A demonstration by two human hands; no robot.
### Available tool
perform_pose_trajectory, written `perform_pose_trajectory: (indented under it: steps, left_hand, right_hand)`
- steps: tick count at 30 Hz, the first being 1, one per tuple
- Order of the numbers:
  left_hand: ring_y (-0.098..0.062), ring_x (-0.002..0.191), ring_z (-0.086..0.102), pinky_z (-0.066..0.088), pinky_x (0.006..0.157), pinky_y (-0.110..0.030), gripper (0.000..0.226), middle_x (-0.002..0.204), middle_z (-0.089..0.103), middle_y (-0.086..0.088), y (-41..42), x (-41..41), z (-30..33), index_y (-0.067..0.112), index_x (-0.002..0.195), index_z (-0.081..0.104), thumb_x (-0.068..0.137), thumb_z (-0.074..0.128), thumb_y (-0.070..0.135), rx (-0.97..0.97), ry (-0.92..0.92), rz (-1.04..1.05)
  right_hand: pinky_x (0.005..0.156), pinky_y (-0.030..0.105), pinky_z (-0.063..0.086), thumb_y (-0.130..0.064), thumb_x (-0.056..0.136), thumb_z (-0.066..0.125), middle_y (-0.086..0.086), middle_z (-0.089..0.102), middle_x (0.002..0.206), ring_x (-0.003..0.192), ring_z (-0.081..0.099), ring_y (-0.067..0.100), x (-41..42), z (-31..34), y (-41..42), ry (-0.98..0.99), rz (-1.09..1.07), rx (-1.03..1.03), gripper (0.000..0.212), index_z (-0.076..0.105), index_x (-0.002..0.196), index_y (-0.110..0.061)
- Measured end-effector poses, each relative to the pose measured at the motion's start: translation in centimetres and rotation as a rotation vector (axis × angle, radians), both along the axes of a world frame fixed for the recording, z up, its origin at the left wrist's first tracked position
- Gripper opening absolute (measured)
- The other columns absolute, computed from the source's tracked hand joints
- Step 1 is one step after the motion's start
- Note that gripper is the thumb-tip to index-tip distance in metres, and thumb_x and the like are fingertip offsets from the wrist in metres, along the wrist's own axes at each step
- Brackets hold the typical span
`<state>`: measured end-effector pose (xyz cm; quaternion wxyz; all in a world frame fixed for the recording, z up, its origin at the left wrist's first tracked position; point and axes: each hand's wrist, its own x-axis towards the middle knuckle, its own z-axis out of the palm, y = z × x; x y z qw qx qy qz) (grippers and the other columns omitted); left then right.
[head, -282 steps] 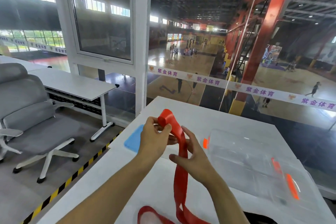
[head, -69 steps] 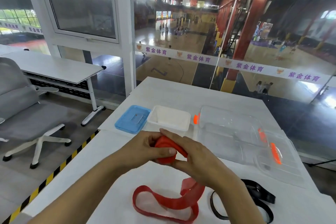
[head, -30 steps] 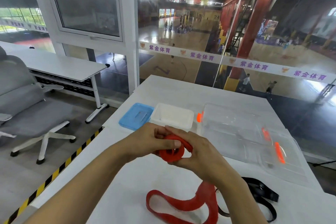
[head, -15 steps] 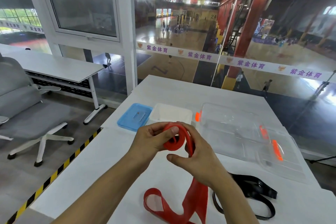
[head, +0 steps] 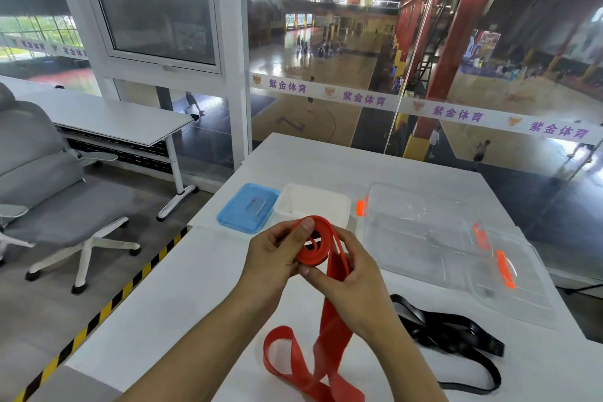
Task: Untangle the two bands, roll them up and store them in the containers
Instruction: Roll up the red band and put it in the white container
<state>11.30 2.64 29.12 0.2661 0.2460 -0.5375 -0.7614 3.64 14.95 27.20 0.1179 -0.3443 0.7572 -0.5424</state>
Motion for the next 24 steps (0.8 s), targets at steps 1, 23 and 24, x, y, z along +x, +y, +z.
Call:
perform_pose_trajectory:
  steps: [1,23,24]
  left_hand:
    - [-0.027,0.089,0.076,0.062,0.09,-0.046,0.043,0.095,0.08,-0.01,0.1,0.0,0.0,0.012,0.103,0.08,0.075,0.074,0.044,0.01,-0.001,-0.001]
    - [-0.032,0.094,0.072,0.06,0.091,-0.043,0.048,0.102,0.077,-0.018,-1.3,1.2,0.1,-0.002,0.109,0.065,0.083,0.073,0.037,0.124,-0.118,-0.252]
    - [-0.032,0.097,0.073,0.058,0.094,-0.044,0.048,0.104,0.078,-0.019,-1.8,1.5,0.2,-0.001,0.11,0.066,0.084,0.072,0.038,0.097,-0.134,-0.306]
  right_hand:
    - [0.097,0.015,0.051,-0.042,0.077,0.088,-0.043,0.06,0.122,0.113,0.062,-0.011,-0.1,0.1,0.0,-0.001,0.009,0.006,0.075,0.046,0.137,-0.058]
    - [0.095,0.014,0.052,-0.027,0.075,0.087,-0.028,0.067,0.122,0.116,0.063,-0.003,0.0,1.0,0.1,0.084,0.064,0.066,0.063,0.06,0.127,-0.049]
    - [0.098,0.016,0.052,-0.026,0.074,0.089,-0.028,0.067,0.123,0.117,0.063,-0.003,-0.3,1.0,0.4,0.096,0.101,0.092,0.066,0.06,0.129,-0.048]
